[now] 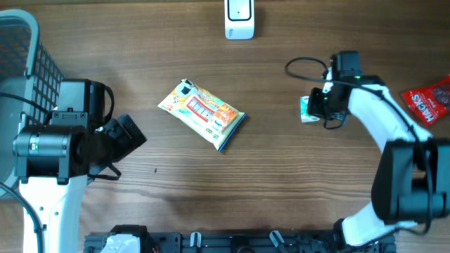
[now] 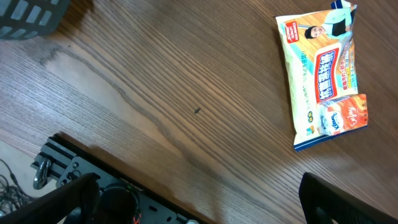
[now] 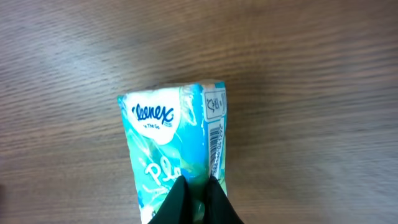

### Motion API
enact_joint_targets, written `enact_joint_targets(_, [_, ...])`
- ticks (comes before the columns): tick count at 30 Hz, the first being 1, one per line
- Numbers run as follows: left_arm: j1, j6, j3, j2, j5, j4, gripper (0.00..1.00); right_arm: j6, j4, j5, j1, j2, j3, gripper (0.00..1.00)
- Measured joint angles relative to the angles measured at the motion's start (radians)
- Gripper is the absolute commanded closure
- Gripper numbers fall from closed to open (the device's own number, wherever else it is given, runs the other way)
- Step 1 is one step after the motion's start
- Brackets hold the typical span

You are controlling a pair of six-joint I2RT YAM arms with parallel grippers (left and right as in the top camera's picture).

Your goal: Scan the item barcode

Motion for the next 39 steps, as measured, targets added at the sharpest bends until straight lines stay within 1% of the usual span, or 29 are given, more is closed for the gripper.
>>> enact_joint_targets(4, [0.000,0.000,0.000,0.000,0.000,0.000,0.00,0.021,0.003,0.206,0.166,-0.093,0.005,0.96])
enact_joint_targets(8, [0.000,0.000,0.000,0.000,0.000,0.000,0.00,0.037,0.032,0.428,0.353,-0.099,0.009,0.96])
enact_joint_targets(12, [0.000,0.000,0.000,0.000,0.000,0.000,0.00,0.038,0.058,0.619,0.474,-0.029,0.011,0.96])
enact_joint_targets(14, [0.000,0.000,0.000,0.000,0.000,0.000,0.00,0.029,0.066,0.718,0.521,0.052,0.011,0.96])
enact_joint_targets(16, [0.000,0.000,0.000,0.000,0.000,0.000,0.00,0.006,0.063,0.804,0.544,0.124,0.011,0.96])
enact_joint_targets(18, [0.000,0.000,0.000,0.000,0.000,0.000,0.00,-0.001,0.060,0.850,0.549,0.166,0.011,0.96])
enact_joint_targets(20, [0.000,0.000,0.000,0.000,0.000,0.000,0.00,-0.009,0.057,0.878,0.551,0.183,0.011,0.96])
enact_joint_targets(22, [0.000,0.000,0.000,0.000,0.000,0.000,0.00,-0.017,0.046,0.898,0.562,0.183,0.013,0.88])
enact_joint_targets(23, [0.000,0.000,0.000,0.000,0.000,0.000,0.00,-0.021,0.041,0.901,0.570,0.183,0.013,0.88])
enact_joint_targets(24, [0.000,0.000,0.000,0.000,0.000,0.000,0.00,-0.025,0.033,0.903,0.591,0.183,0.013,0.83])
enact_joint_targets(26, [0.000,0.000,0.000,0.000,0.000,0.000,0.00,-0.041,0.032,0.900,0.619,0.183,0.014,0.80])
enact_joint_targets(29, [0.000,0.000,0.000,0.000,0.000,0.000,0.00,-0.067,0.030,0.882,0.656,0.183,0.021,0.69])
enact_joint_targets(30, [0.000,0.000,0.000,0.000,0.000,0.000,0.00,-0.077,0.030,0.874,0.661,0.183,0.023,0.68])
enact_joint_targets(33, [0.000,0.000,0.000,0.000,0.000,0.000,0.00,-0.089,0.012,0.833,0.667,0.183,0.026,0.66])
enact_joint_targets(37, [0.000,0.000,0.000,0.000,0.000,0.000,0.00,-0.076,-0.098,0.755,0.662,0.183,0.076,0.66])
enact_joint_targets(38, [0.000,0.000,0.000,0.000,0.000,0.000,0.00,-0.072,-0.117,0.721,0.655,0.183,0.107,0.63])
enact_joint_targets(39, [0.000,0.000,0.000,0.000,0.000,0.000,0.00,-0.071,-0.129,0.667,0.639,0.183,0.148,0.56])
